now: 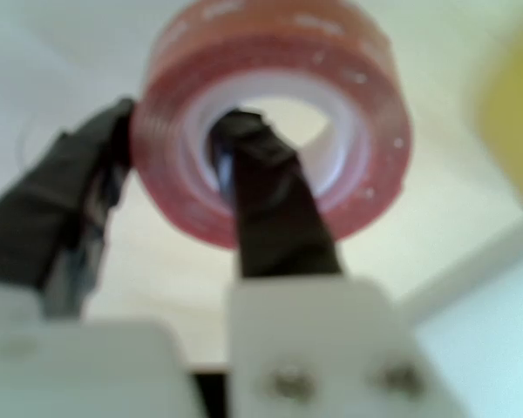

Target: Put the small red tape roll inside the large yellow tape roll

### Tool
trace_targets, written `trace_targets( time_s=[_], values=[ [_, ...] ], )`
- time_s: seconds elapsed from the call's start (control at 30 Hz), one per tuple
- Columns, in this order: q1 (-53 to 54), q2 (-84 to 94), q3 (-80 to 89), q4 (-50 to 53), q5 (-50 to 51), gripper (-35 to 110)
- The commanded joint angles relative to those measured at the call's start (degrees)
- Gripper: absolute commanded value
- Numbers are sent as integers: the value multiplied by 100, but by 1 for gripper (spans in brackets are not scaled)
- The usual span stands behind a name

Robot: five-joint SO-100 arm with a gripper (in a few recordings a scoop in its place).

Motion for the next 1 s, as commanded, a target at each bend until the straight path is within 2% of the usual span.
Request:
trace_targets(
  time_s=[0.0, 0.2, 0.47, 0.57, 0.7, 0.73, 0.97],
  values=[
    [18, 536, -1230, 62, -264, 0],
    [-26, -9, -2180, -193, -272, 0],
    [-158, -1389, -4395, 0, -220, 0],
    [-237, -2250, -5906, 483, -123, 0],
    [-290, -4157, -9360, 1459, -53, 0],
    [-308, -4359, -9668, 1459, -53, 0],
    [-396, -4878, -9677, 861, -53, 0]
  ],
)
